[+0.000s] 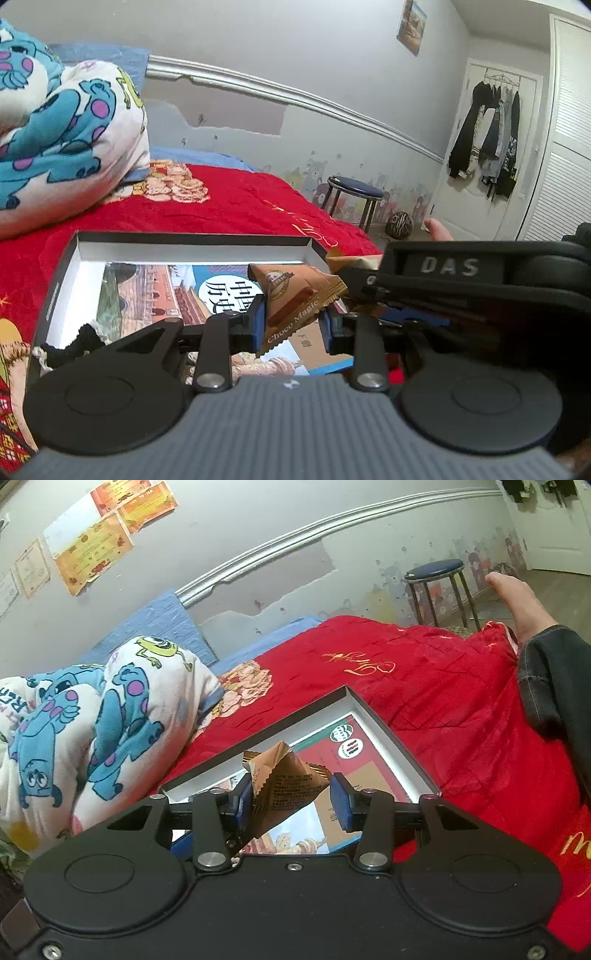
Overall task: Organize objects
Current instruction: 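Lower both held packets over the inside of the black box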
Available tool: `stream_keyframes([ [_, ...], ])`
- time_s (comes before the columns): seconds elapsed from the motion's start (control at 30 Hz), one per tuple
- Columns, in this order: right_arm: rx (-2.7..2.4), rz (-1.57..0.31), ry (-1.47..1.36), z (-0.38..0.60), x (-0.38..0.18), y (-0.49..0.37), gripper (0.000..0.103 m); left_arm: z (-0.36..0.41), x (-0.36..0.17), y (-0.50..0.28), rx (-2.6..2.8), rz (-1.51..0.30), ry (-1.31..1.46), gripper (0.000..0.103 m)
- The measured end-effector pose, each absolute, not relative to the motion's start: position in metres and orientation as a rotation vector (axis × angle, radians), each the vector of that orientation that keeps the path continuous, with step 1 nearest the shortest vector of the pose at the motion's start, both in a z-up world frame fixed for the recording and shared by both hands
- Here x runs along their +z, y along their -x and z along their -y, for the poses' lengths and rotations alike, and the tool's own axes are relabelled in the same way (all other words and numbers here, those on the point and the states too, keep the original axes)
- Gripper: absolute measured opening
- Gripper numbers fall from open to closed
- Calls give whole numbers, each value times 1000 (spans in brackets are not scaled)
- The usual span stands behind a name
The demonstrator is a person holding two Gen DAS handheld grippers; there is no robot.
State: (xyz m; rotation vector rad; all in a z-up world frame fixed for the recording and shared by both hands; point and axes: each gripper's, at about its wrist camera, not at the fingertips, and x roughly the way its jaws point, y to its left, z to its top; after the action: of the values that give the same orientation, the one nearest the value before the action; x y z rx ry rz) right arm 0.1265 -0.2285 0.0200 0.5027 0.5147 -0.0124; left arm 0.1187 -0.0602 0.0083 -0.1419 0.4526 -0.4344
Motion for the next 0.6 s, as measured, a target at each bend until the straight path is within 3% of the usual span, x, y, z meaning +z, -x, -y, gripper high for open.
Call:
stream_keyframes([
  [0.6,-58,-551,-505,233,2,-135,42,45,-3,-125,-394,-485,190,35],
])
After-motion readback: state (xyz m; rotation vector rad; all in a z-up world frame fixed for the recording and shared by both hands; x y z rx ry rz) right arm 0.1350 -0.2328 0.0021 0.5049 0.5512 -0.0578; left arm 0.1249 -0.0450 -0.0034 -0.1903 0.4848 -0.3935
